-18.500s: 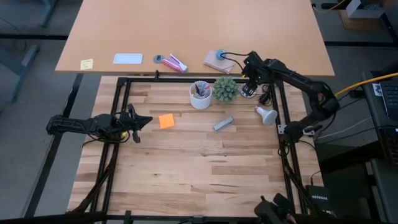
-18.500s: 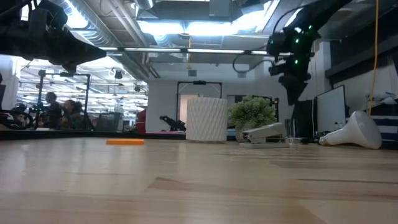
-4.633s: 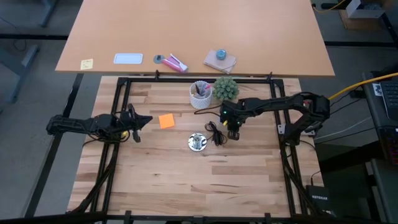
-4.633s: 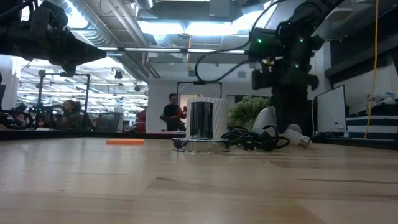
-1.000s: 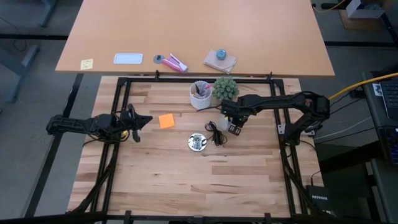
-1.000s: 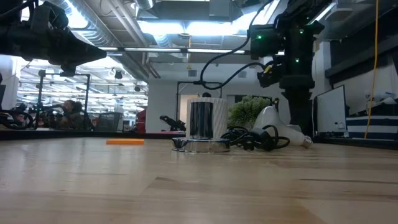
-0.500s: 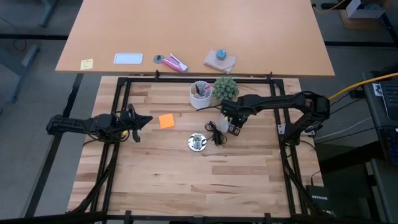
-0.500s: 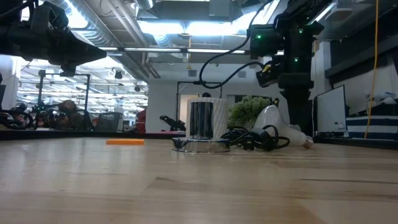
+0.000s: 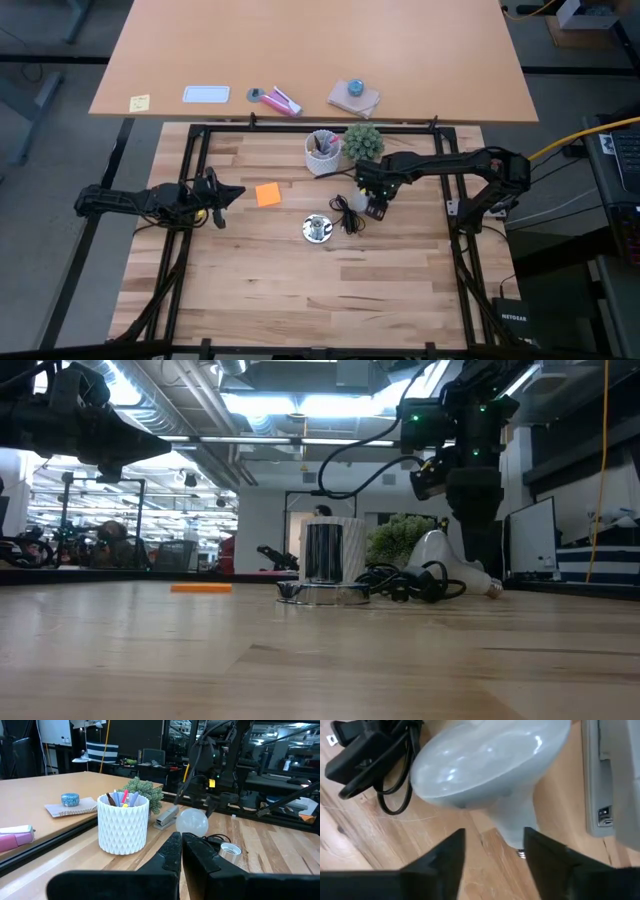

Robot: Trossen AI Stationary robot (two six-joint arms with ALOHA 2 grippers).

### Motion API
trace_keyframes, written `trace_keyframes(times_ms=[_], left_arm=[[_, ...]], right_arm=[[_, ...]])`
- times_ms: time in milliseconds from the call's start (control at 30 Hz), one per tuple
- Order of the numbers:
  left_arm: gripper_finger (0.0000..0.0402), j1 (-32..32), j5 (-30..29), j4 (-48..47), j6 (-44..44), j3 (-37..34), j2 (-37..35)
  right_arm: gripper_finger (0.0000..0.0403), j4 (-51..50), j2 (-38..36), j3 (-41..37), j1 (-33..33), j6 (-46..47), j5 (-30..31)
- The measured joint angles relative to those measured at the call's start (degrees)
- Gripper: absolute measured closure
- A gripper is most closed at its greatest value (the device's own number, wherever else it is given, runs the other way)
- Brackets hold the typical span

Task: Screw lightbulb
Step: Insert the light bulb into the lamp socket

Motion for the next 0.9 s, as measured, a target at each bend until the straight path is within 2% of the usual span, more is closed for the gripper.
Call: trace_keyframes(times_ms=[200, 400, 567, 900], left_arm=[[0.0396, 0.00, 0.00, 0.00, 0.00, 0.00, 0.02], [0.0396, 0.00, 0.00, -0.01, 0.00, 0.00, 0.00], [0.0396, -0.01, 0.00, -0.01, -0.01, 0.00, 0.00], [0.0396, -0.02, 0.00, -0.01, 0.00, 0.00, 0.00]], right_arm=[[0.0097, 0.18, 0.00, -0.01, 0.00, -4.04, -1.55], [0.0034, 3.95, 0.02, -3.05, 0.00, -7.44, -0.78], [0.0015, 6.90, 0.03, -4.31, 0.00, -9.21, 0.09], [0.0013, 11.11, 0.04, -4.42, -0.02, -17.70, 0.22]])
